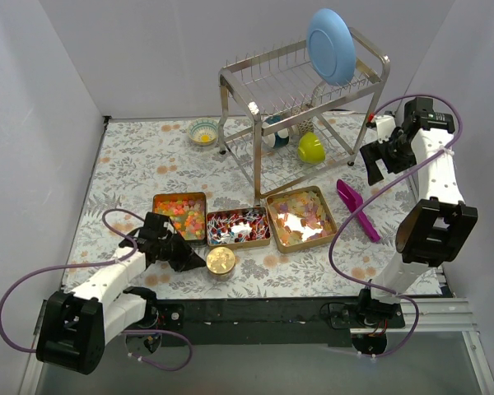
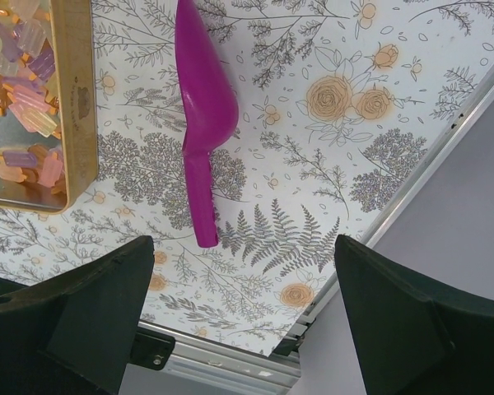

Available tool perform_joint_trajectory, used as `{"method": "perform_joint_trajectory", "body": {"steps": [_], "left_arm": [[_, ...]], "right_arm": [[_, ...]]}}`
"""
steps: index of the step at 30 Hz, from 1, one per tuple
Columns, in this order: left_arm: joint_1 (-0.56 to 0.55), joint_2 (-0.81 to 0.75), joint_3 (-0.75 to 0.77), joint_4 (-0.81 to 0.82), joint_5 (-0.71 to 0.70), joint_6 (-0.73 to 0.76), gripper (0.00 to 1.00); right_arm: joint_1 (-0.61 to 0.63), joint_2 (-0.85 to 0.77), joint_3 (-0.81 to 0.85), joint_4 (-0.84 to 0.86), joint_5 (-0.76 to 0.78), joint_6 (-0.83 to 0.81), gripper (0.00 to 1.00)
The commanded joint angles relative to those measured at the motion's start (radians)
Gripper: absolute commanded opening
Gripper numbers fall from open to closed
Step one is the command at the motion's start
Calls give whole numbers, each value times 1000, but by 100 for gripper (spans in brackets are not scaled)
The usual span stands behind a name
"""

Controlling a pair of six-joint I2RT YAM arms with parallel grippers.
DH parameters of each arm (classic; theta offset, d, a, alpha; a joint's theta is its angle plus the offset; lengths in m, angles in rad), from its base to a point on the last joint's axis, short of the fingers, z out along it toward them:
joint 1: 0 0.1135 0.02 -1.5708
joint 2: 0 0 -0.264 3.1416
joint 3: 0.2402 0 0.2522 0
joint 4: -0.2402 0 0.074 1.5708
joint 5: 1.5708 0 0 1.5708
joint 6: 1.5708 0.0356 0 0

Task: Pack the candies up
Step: Move the packing bottle to the center of the board.

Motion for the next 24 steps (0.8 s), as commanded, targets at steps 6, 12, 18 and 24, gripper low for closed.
{"method": "perform_joint_trajectory", "body": {"steps": [6, 12, 18, 24], "left_arm": [[-125, 41, -47, 260, 94, -89, 0], [-233, 122, -21, 404, 81, -129, 0], [-296, 171, -21, 478, 85, -146, 0], [-361, 208, 1, 568, 65, -143, 0]], "right_arm": [[12, 3, 39, -10, -26, 12, 97], [12, 11, 22, 11, -47, 16, 97], [12, 14, 28, 14, -55, 8, 96], [12, -27, -35, 36, -62, -2, 96]]}}
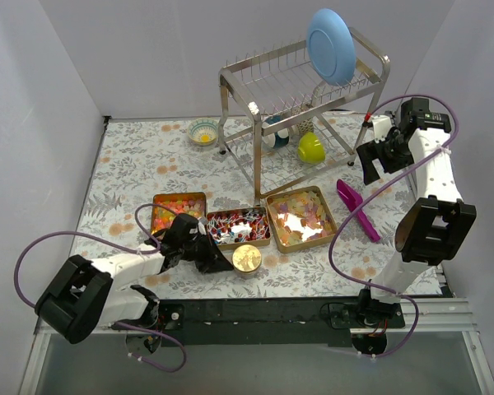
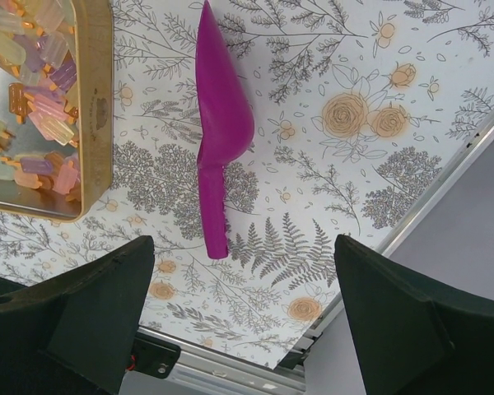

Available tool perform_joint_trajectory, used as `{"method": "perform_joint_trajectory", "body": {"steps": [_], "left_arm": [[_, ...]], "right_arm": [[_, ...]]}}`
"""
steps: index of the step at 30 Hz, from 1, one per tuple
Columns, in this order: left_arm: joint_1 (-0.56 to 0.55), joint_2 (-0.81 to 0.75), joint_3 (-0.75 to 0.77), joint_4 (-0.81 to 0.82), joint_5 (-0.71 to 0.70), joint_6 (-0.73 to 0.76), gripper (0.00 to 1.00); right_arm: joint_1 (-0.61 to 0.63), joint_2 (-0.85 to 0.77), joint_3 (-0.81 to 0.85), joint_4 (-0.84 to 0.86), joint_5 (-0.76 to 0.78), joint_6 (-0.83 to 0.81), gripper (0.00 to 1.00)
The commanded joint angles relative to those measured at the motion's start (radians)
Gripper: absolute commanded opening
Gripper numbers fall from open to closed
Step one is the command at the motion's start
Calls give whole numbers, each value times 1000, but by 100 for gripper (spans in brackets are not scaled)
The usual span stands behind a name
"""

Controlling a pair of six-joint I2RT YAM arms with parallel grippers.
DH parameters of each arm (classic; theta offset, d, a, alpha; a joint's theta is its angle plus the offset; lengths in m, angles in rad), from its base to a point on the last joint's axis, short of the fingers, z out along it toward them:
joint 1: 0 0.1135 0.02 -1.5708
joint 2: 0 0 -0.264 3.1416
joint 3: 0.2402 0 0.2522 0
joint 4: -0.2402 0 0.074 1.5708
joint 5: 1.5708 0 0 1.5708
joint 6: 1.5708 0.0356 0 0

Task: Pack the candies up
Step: Move the packing bottle to the center of the board, then screw the bottle lid onto the packing bottle.

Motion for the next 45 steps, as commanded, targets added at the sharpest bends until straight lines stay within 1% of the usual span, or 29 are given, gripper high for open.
{"method": "perform_joint_trajectory", "body": {"steps": [1, 3, 7, 9, 10, 11, 13, 14, 15, 16, 17, 18, 19, 20, 22, 24, 25, 26, 27, 28, 31, 32, 34, 35, 37, 39, 40, 42, 45], "left_arm": [[-54, 27, 48, 117, -11, -4, 0], [-73, 38, 54, 149, -13, -1, 0], [-116, 47, 56, 185, -66, 22, 0], [-116, 38, 46, 174, -77, 24, 0], [-116, 28, 48, 141, -88, 50, 0], [-116, 15, 65, 72, -94, 76, 15], [-116, -48, 72, -13, -85, 149, 25], [-116, -76, 94, -104, -109, 174, 41], [-116, -112, 111, -139, -114, 215, 48], [-117, -129, 126, -169, -121, 246, 54], [-117, -140, 138, -215, -128, 309, 58], [-117, -148, 167, -234, -128, 344, 65], [-119, -160, 178, -249, -135, 373, 68], [-119, -163, 186, -286, -144, 422, 70], [-119, -194, 191, -306, -157, 472, 72], [-122, -237, 165, -260, -151, 524, 73], [-148, -255, 154, -228, -167, 542, 73], [-174, -293, 143, -152, -192, 564, 73], [-208, -304, 131, -119, -224, 635, 73], [-281, -314, 108, -90, -294, 671, 73], [-360, -323, 72, 19, -341, 771, 74], [-366, -311, 68, 42, -301, 782, 75], [-409, -294, 53, 101, -336, 773, 77], [-423, -285, 34, 152, -377, 771, 77], [-464, -223, 20, 175, -446, 728, 76], [-464, -202, -27, 218, -509, 704, 76], [-466, -212, -47, 241, -532, 708, 77], [-466, -228, -105, 338, -549, 775, 77], [-483, -210, -125, 399, -549, 819, 77]], "right_arm": [[1, -47, -46, 36, -30, -8, 97], [1, -61, -67, 39, -34, -10, 97], [1, -85, -87, 41, -28, -19, 96], [1, -104, -92, 36, -22, -26, 96], [1, -110, -99, 35, -20, -29, 96], [3, -114, -104, 34, -19, -33, 97], [1, -130, -116, 39, -19, -34, 96], [1, -134, -126, 41, -20, -37, 96], [1, -136, -127, 42, -25, -37, 96], [1, -136, -127, 47, -28, -36, 97], [1, -134, -124, 47, -33, -33, 96], [1, -134, -124, 50, -39, -31, 96], [1, -134, -124, 54, -40, -29, 97], [1, -133, -123, 56, -45, -25, 96], [1, -128, -112, 54, -50, -26, 96], [1, -124, -94, 50, -50, -26, 97], [1, -124, -90, 50, -50, -26, 96], [1, -125, -87, 47, -50, -26, 96], [1, -128, -89, 45, -50, -31, 96], [1, -131, -92, 42, -50, -33, 97], [1, -147, -112, 35, -48, -42, 97], [1, -157, -118, 36, -48, -43, 97], [1, -168, -136, 38, -49, -45, 97], [1, -177, -144, 38, -50, -45, 97], [1, -188, -155, 36, -56, -46, 97], [1, -202, -169, 36, -59, -46, 97], [1, -203, -173, 35, -57, -48, 97], [1, -216, -187, 38, -54, -52, 97], [3, -233, -213, 48, -59, -51, 97]]}}
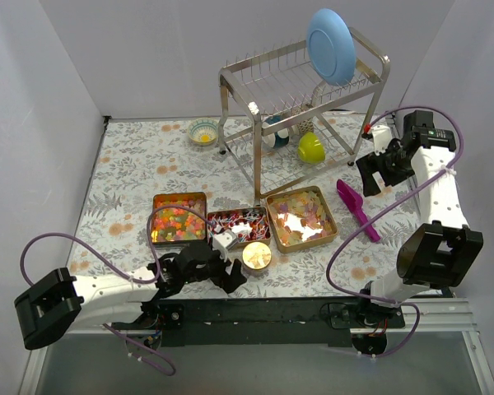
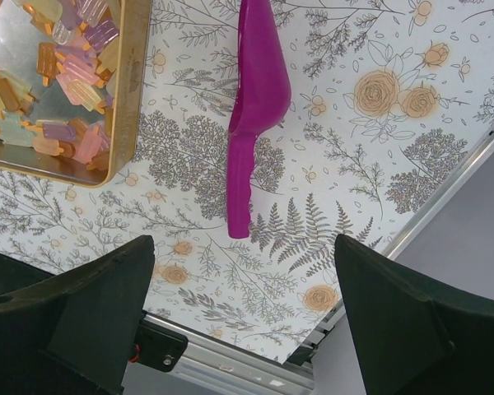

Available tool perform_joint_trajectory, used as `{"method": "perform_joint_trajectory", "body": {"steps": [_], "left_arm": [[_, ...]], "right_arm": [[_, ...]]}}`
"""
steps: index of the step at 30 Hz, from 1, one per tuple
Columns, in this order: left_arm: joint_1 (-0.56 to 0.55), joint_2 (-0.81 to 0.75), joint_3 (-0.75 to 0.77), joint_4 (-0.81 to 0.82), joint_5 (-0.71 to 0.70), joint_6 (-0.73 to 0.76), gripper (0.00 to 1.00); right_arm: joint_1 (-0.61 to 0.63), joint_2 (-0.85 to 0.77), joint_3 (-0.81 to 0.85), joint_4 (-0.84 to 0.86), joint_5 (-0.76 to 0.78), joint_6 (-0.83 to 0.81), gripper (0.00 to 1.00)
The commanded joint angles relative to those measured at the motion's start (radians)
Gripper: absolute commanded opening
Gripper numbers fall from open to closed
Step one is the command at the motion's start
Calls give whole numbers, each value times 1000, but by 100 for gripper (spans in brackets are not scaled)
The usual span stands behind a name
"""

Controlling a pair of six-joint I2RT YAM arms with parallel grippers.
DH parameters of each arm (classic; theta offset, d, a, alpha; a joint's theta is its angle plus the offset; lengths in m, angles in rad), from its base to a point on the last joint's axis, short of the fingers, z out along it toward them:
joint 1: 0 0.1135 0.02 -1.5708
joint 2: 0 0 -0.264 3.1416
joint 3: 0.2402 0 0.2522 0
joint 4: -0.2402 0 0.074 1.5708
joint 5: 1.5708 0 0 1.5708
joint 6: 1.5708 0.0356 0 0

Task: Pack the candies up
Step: Screw the bottle lid onto the packing bottle.

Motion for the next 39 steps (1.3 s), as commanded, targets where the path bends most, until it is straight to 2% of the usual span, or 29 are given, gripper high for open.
{"method": "perform_joint_trajectory", "body": {"steps": [1, 8, 14, 17, 19, 20, 24, 29, 32, 39], "left_arm": [[-21, 7, -28, 168, -70, 86, 78], [-33, 105, -73, 381, -28, 250, 79], [-52, 234, -80, 524, 12, 358, 79], [-52, 307, -102, 637, 33, 408, 79], [-52, 359, -115, 724, 56, 427, 79], [-52, 379, -128, 752, 62, 442, 79], [-52, 461, -131, 832, 73, 478, 79], [-52, 623, -132, 1027, 92, 493, 79], [-52, 691, -125, 1111, 99, 481, 80], [-55, 881, -88, 1332, 134, 455, 81]], "right_arm": [[1, -44, -29, 12, -30, -11, 97], [1, -99, -75, 35, -93, -34, 97], [30, -214, -225, 132, -230, -157, 97], [122, -253, -269, 157, -241, -183, 97], [226, -271, -291, 179, -238, -192, 97], [292, -285, -309, 190, -236, -191, 97], [421, -284, -328, 227, -257, -183, 96], [527, -250, -356, 256, -311, -218, 95], [633, -254, -405, 293, -340, -241, 95], [790, -237, -484, 391, -408, -206, 95]]}}
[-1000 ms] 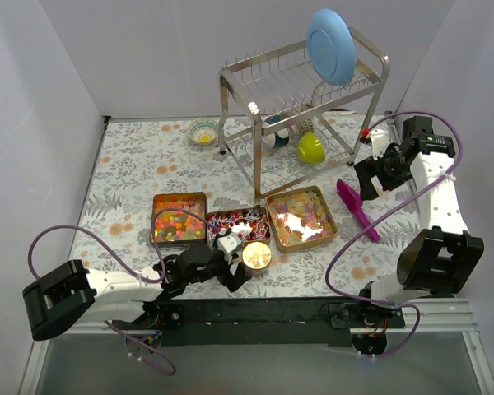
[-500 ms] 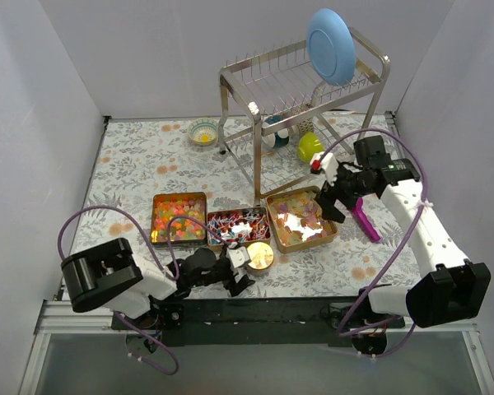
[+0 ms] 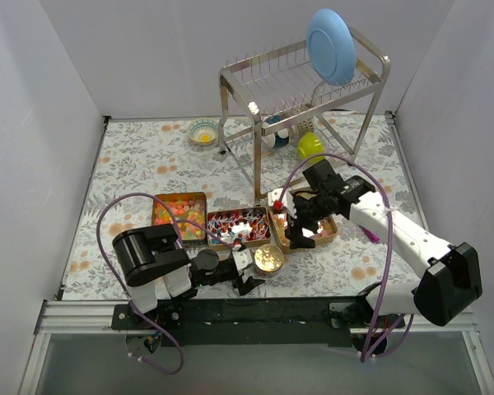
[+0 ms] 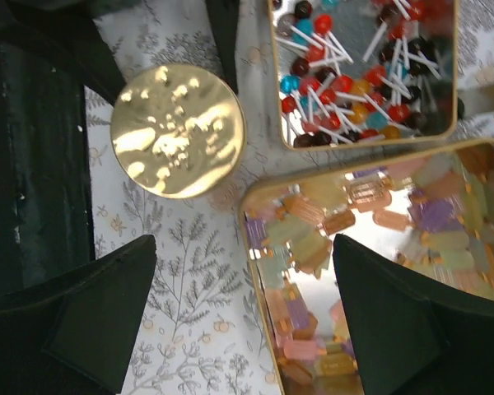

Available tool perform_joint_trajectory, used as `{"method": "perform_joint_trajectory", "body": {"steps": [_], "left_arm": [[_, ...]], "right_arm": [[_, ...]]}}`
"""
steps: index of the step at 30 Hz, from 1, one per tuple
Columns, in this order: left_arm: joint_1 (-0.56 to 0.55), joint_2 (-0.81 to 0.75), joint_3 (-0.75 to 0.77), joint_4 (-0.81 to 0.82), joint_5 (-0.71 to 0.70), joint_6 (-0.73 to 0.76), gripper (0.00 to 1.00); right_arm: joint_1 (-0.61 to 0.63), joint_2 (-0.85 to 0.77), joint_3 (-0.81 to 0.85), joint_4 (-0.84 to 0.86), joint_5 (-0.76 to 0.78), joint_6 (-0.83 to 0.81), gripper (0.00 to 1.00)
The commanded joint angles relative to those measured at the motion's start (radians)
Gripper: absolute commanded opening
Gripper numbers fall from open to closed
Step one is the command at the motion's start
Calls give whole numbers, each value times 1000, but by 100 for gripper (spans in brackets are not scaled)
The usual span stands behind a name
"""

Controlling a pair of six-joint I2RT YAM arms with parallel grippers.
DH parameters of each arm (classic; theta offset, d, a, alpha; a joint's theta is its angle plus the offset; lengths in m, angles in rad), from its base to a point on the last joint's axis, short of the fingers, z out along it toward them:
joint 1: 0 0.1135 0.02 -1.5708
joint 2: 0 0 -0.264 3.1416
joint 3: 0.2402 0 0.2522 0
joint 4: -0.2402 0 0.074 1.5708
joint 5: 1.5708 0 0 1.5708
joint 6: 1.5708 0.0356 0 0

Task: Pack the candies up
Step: Screw the bottle lid onto the packing bottle.

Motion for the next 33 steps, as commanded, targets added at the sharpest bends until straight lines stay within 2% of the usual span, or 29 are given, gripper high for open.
{"method": "perform_joint_trajectory", "body": {"steps": [1, 6, 14, 17, 25, 33], "left_arm": [[-10, 121, 29, 193, 29, 6, 81], [-19, 177, 69, 231, -11, -19, 82], [-45, 238, 78, 330, 15, 6, 82], [-52, 281, 75, 401, 6, 27, 83], [-53, 286, 63, 424, -11, 33, 83], [-53, 292, 60, 427, -14, 35, 83]], "right_arm": [[79, 9, -30, 92, -83, 13, 95], [145, 31, -53, 133, -94, 54, 94], [201, 39, -116, 176, -53, 56, 95], [206, 35, -154, 192, -28, 57, 95], [206, 34, -277, 267, 23, 85, 95], [205, -3, -263, 213, 46, 61, 95]]}}
